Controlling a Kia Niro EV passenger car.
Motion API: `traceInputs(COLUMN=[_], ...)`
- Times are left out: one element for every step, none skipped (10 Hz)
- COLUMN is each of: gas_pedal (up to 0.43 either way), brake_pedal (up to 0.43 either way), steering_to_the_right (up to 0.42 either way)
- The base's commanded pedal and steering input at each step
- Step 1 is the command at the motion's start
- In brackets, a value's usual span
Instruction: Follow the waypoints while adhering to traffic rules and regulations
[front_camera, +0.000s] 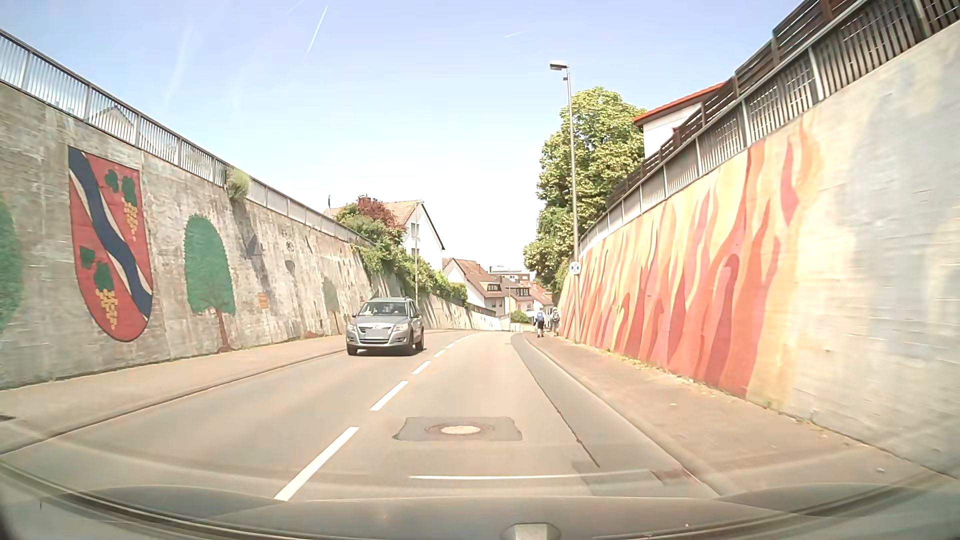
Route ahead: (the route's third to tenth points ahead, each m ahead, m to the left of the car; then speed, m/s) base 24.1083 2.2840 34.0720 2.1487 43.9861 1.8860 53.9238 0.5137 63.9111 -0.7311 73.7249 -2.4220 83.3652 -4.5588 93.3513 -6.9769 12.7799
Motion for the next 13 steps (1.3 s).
traceInputs(gas_pedal=[0.0, 0.0, 0.0, 0.0, 0.0, 0.0, 0.0, 0.0, 0.0, 0.0, 0.0, 0.0, 0.0], brake_pedal=[0.146, 0.159, 0.171, 0.177, 0.171, 0.183, 0.189, 0.183, 0.189, 0.189, 0.189, 0.195, 0.195], steering_to_the_right=[0.003, 0.003, 0.001, -0.001, -0.003, -0.004, -0.006, -0.008, -0.008, -0.008, -0.006, -0.005, -0.004])
